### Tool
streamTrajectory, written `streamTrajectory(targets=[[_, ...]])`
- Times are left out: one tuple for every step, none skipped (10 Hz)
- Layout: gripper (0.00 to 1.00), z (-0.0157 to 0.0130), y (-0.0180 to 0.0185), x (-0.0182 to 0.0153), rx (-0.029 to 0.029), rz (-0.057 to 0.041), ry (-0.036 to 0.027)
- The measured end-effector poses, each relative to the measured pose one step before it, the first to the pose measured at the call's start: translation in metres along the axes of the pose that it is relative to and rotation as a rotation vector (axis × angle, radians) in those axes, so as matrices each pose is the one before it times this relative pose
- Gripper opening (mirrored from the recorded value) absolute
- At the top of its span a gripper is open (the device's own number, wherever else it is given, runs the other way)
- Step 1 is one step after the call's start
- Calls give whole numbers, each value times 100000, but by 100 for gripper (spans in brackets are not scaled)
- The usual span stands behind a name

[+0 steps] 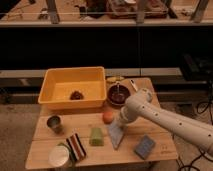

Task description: Wipe table surface with towel

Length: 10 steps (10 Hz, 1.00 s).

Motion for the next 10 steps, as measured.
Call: streamTrajectory(targets=[[10,-24,-851,-711,-312,-3526,-987],[10,26,-430,-851,-97,-1878,-1108],[10,48,-102,-609,147,-554,-903],[10,126,-140,-960,326,-597,-1415],[10,154,68,-921,204,-146,-1386],[10,174,300,-612,44,366,-1121],[10,18,525,-419,-112,1063,-364],[10,-146,1102,-632,-817,2048,-476],[10,-269,1257,-378,-807,2442,261],[10,-185,1168,-275,-862,2346,164]])
